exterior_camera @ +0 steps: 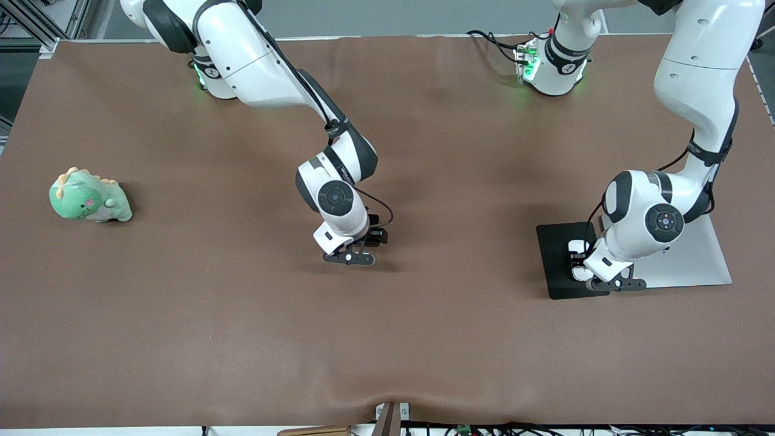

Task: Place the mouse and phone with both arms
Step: 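Carry the mouse onto the mouse pad while the right gripper grasps the phone, then release the mouse on the pad while the right gripper carries the phone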

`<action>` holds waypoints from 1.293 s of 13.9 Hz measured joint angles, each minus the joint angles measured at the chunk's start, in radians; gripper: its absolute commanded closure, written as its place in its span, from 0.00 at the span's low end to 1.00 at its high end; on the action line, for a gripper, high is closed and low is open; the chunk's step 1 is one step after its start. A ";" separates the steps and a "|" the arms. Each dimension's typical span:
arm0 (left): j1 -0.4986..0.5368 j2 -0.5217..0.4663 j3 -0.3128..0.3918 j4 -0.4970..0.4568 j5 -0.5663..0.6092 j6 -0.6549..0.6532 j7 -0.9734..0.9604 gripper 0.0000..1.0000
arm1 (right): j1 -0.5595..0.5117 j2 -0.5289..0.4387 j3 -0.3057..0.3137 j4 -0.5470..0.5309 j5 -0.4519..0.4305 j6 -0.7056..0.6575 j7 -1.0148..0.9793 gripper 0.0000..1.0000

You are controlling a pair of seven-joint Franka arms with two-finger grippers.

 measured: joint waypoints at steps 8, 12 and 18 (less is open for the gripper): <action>0.000 0.002 -0.016 0.000 0.000 0.005 0.000 0.27 | 0.006 -0.013 0.000 -0.007 -0.002 -0.016 0.064 0.87; 0.002 0.024 -0.015 0.000 0.000 0.028 0.000 0.00 | -0.003 -0.029 -0.014 -0.012 -0.002 -0.061 0.073 0.87; 0.001 -0.046 -0.032 0.041 0.000 -0.034 0.000 0.00 | -0.175 -0.209 -0.034 -0.042 -0.051 -0.315 0.001 0.87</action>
